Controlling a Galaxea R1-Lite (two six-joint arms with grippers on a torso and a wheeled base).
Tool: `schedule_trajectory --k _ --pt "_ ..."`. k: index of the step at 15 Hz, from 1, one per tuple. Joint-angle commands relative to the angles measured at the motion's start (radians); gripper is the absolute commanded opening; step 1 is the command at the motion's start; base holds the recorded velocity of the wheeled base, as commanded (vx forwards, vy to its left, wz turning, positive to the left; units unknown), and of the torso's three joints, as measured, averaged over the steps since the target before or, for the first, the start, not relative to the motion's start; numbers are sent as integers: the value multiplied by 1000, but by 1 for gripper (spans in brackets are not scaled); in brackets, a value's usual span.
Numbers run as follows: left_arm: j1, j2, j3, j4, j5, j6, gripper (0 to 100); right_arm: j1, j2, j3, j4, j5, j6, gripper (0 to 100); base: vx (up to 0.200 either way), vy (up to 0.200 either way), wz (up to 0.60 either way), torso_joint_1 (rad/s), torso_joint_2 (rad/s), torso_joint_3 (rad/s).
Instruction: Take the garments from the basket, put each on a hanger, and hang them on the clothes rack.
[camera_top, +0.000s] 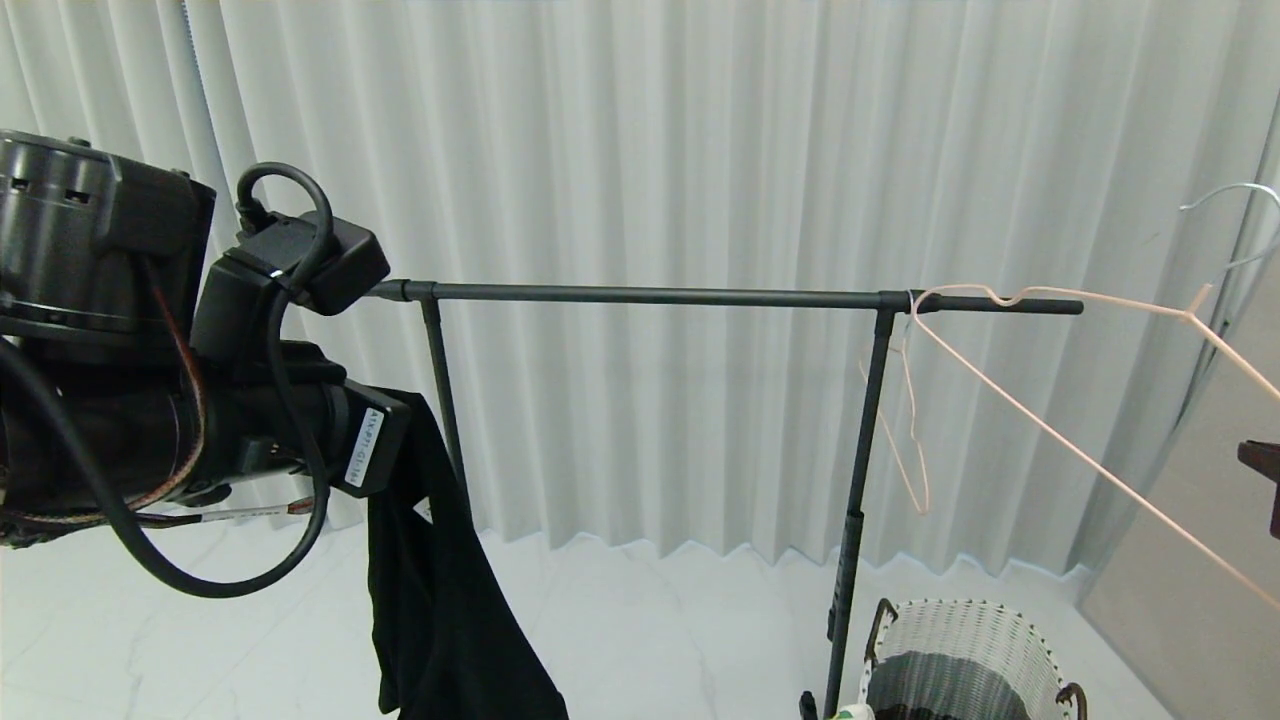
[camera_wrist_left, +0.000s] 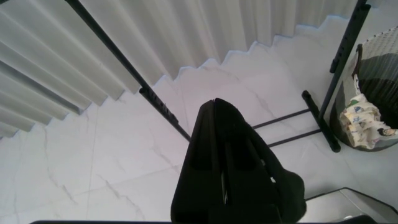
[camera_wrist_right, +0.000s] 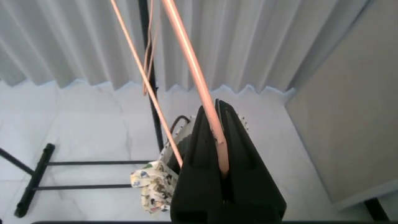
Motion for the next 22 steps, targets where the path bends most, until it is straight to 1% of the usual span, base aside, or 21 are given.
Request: schedule_trajectory --k 1,3,5,7,8,9,10,11,12,13,15,16,17,19,20,22 --pt "0 1 -1 0 0 0 0 32 -26 14 0 0 1 0 0 0 0 0 0 0" --pt "0 6 -4 0 0 0 0 55 -38 19 2 3 1 0 0 0 0 0 0 0" --pt "0 7 -3 0 0 -1 0 92 -49 19 2 36 3 0 0 0 0 0 0 0" --pt "-1 15 -7 0 8 -6 0 140 -60 17 9 120 0 0 0 0 0 0 0 0" --pt "-11 24 -18 0 36 -8 0 166 -57 16 9 144 0 0 0 0 0 0 0 0" --pt "-23 33 -30 -1 68 -11 0 197 -54 17 11 154 0 0 0 0 0 0 0 0" --pt "-35 47 -50 -1 97 -12 0 238 -41 20 11 152 -2 0 0 0 0 0 0 0" --pt "-40 56 -61 -1 106 -12 0 259 -34 20 11 154 -2 0 0 0 0 0 0 0" --pt "-46 85 -93 -1 120 -23 0 344 -1 22 11 152 0 0 0 0 0 0 0 0" --pt "-46 110 -116 -1 123 -47 0 407 19 25 11 152 3 0 0 0 0 0 0 0" --pt "-46 153 -150 -1 164 -106 0 551 40 26 11 154 18 0 0 0 0 0 0 0" --pt "-46 161 -159 -1 175 -116 0 588 43 26 11 154 27 0 0 0 0 0 0 0" --pt "-46 171 -179 -1 181 -144 0 683 46 23 11 154 61 0 0 0 0 0 0 0" --pt "-47 173 -179 -1 181 -156 0 749 61 20 5 154 98 0 0 0 0 0 0 0" --pt "-58 170 -179 -1 180 -158 0 756 66 20 3 154 99 0 0 0 0 0 0 0" --pt "-109 164 -182 -1 178 -184 0 756 92 7 -1 154 101 0 0 0 0 0 0 0"
